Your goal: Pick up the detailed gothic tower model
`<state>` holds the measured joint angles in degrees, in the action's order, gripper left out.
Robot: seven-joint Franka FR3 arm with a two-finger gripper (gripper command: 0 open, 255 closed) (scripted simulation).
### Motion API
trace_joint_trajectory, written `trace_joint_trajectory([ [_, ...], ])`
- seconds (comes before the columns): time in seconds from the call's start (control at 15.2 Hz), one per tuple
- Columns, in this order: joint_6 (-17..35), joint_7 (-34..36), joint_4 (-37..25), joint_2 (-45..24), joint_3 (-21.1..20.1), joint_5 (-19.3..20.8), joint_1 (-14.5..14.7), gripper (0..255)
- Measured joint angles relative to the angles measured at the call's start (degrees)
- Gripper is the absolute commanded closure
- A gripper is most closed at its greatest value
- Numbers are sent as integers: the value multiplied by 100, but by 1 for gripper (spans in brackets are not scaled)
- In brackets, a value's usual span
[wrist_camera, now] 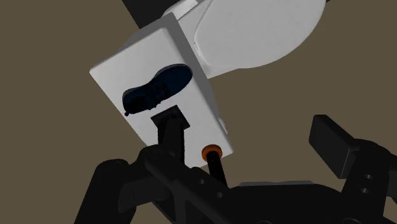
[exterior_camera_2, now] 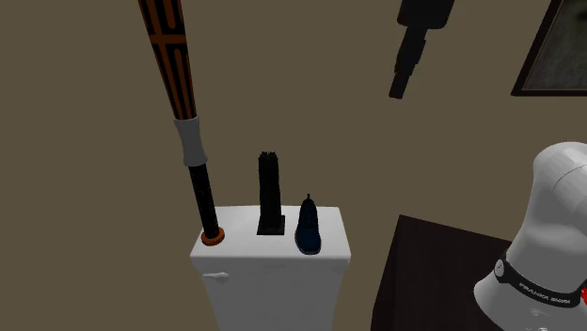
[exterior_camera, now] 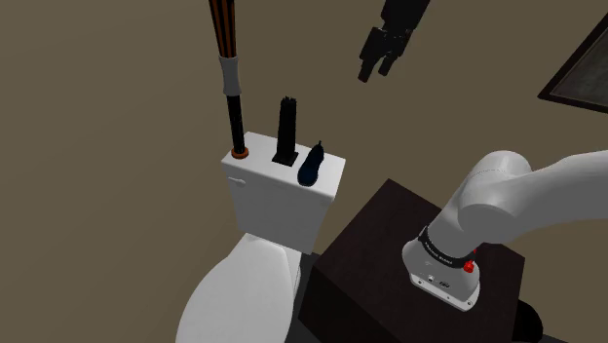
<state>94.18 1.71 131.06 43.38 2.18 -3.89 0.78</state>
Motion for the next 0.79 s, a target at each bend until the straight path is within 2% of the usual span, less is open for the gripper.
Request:
trace_joint_trajectory([
  [0.2, 159, -11, -35, -227, 8, 11, -5, 0],
  [0.79, 1172, -170, -581, -2026, 153, 91, -57, 0],
])
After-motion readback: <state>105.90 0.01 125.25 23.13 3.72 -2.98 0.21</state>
